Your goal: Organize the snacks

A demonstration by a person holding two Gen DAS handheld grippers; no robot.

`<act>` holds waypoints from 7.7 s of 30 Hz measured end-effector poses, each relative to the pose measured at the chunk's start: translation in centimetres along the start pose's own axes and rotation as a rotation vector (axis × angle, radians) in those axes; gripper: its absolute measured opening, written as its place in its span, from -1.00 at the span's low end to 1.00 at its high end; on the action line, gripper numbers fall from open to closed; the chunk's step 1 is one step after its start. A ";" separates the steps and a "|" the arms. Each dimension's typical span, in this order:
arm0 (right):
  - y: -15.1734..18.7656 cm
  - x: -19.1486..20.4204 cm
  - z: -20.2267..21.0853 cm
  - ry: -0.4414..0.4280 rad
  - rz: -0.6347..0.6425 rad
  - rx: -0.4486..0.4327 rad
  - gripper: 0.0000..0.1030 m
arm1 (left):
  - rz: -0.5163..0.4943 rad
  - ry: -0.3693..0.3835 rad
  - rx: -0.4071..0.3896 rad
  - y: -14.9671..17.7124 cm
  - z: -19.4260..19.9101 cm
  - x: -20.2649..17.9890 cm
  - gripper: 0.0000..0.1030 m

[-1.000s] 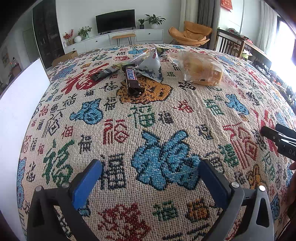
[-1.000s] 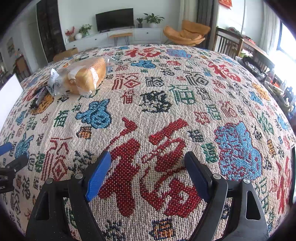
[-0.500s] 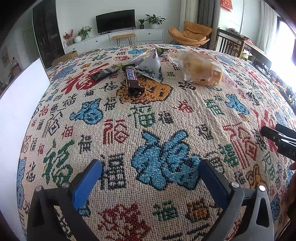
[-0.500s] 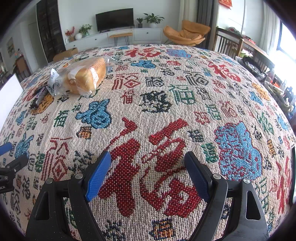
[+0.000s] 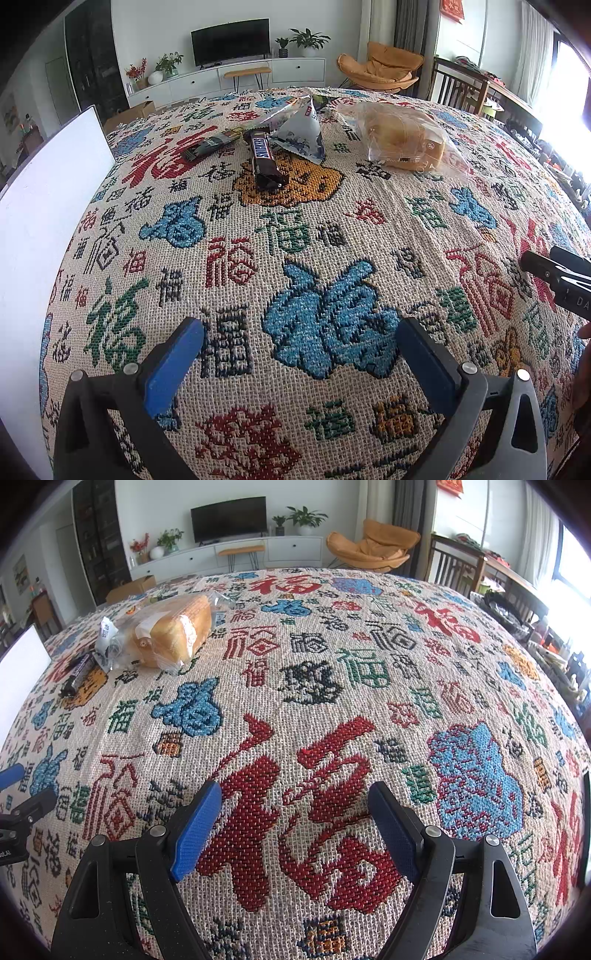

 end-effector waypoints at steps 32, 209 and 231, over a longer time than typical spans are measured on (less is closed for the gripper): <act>0.0 0.0 0.0 -0.002 -0.002 0.000 0.63 | 0.000 0.000 0.000 0.0 0.0 0.0 1.00; -7.6 37.3 18.7 -1.056 0.287 0.035 0.06 | 0.537 -0.107 -0.338 5.8 30.4 27.8 -0.37; 1.2 6.5 3.2 -0.092 0.167 -0.003 0.36 | 0.191 0.155 -0.108 2.1 16.0 5.1 0.85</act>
Point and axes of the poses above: each gripper's, at about its wrist camera, not at the fingertips, and z roughly against the way its jaws point, x to its left, y to its underside, the point moved 4 cm from there along -z, roughly the way its jaws point, and after that the axes turned 1 degree about -y, right-handed, at the moved point
